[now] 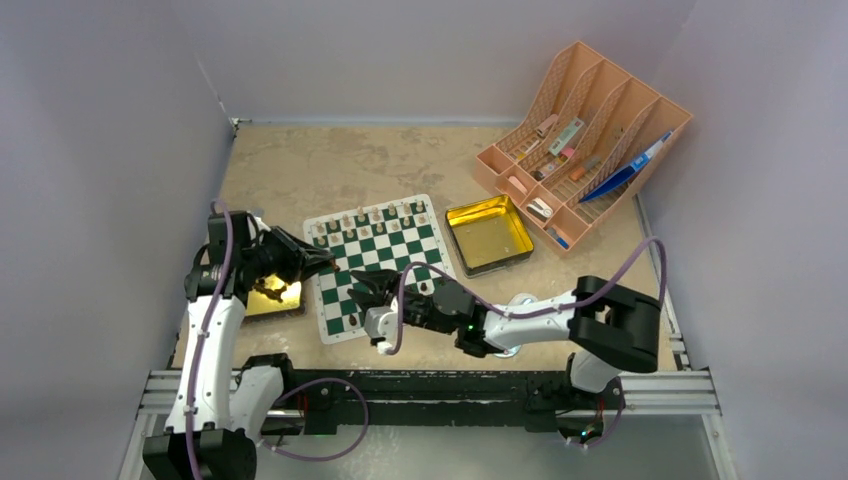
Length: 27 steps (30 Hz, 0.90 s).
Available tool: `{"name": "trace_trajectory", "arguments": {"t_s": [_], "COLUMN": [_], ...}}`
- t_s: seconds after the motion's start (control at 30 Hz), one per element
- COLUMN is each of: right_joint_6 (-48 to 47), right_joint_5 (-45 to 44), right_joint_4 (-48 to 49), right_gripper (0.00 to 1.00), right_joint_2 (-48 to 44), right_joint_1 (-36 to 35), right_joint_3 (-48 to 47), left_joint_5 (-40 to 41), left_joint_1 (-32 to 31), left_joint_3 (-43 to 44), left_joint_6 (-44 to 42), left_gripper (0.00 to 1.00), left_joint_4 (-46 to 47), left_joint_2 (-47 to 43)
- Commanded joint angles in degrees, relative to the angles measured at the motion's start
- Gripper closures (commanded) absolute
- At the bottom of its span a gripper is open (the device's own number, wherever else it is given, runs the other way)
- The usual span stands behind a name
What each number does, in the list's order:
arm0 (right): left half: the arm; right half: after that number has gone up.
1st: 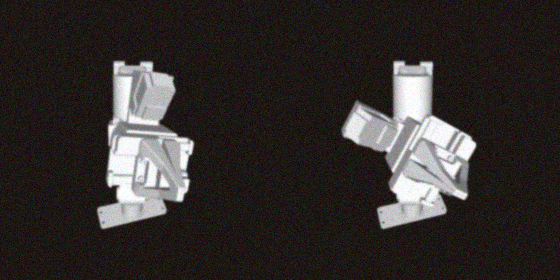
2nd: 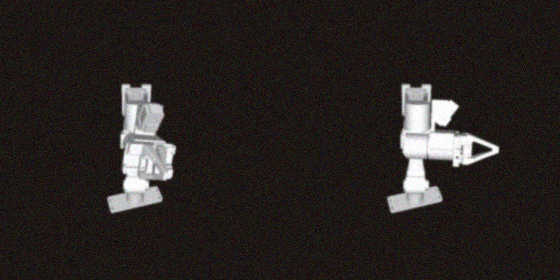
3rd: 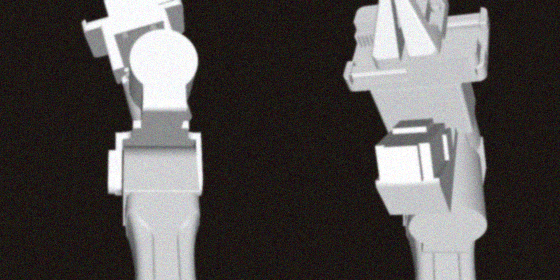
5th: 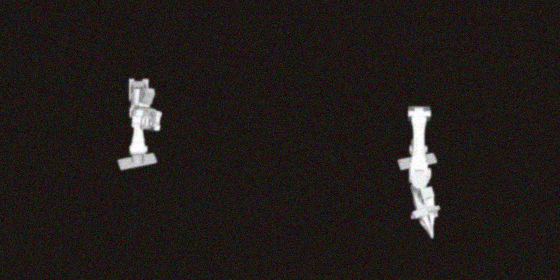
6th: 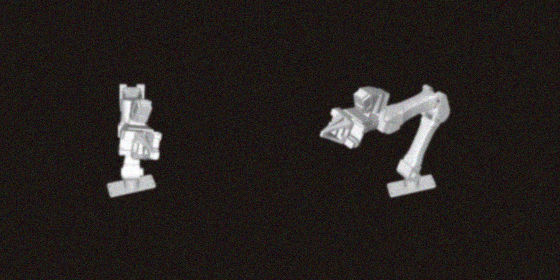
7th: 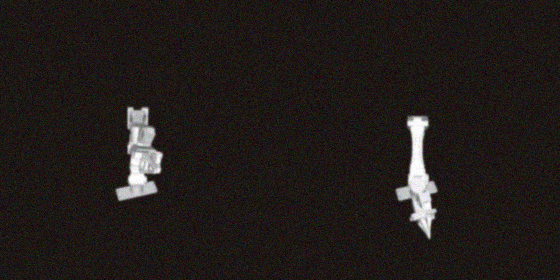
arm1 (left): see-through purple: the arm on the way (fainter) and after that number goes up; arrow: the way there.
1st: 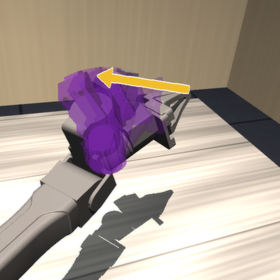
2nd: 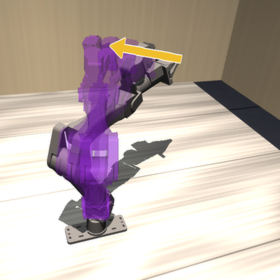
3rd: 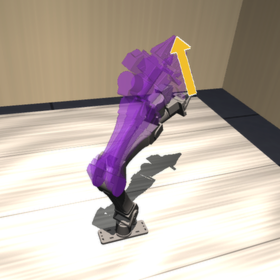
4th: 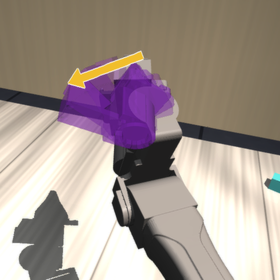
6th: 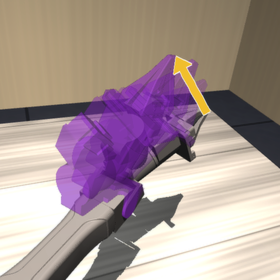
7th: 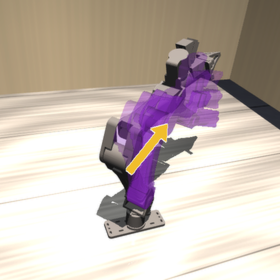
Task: Set up the chess pieces on the board
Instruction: Place the chess piece on the chessboard.
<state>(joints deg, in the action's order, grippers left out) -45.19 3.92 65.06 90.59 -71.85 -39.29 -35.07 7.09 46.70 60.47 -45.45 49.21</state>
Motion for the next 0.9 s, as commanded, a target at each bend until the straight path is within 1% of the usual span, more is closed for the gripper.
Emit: {"name": "trace_trajectory", "arguments": {"t_s": [0.0,0.13,0.4,0.5,0.67,0.8,0.87], "right_joint_6": [-5.77,-6.88,-7.2,-7.26,-8.89,-9.87,-9.9], "right_joint_5": [-2.01,-3.64,-3.75,-3.75,-3.79,-4.54,-4.53], "right_joint_4": [8.52,10.0,14.84,16.28,14.18,14.59,14.56], "right_gripper": [0.57,0.58,0.59,0.61,0.62,0.63,0.65], "right_joint_2": [2.99,5.73,8.29,9.21,10.01,10.4,10.61], "right_joint_1": [-0.12,-0.3,-0.37,-0.37,-0.71,-1.08,-1.35], "right_joint_3": [-3.96,-5.39,-6.1,-6.12,-7.21,-7.81,-8.22], "left_joint_5": [-3.25,-3.88,-4.65,-5.16,-5.58,-5.31,-5.21], "left_joint_1": [0.2,0.2,0.2,0.2,0.2,0.2,0.2], "left_joint_3": [0.23,0.15,0.4,-0.06,-0.03,0.16,0.01], "left_joint_6": [-0.19,-0.26,0.09,0.59,0.78,0.63,0.68], "left_gripper": [1.0,1.0,1.0,1.0,1.0,1.0,1.0], "left_joint_4": [0.2,-0.69,-1.67,-1.6,-1.81,-2.41,-2.49], "left_joint_2": [-1.87,-2.63,-3.82,-4.3,-4.48,-4.77,-5.09]}}
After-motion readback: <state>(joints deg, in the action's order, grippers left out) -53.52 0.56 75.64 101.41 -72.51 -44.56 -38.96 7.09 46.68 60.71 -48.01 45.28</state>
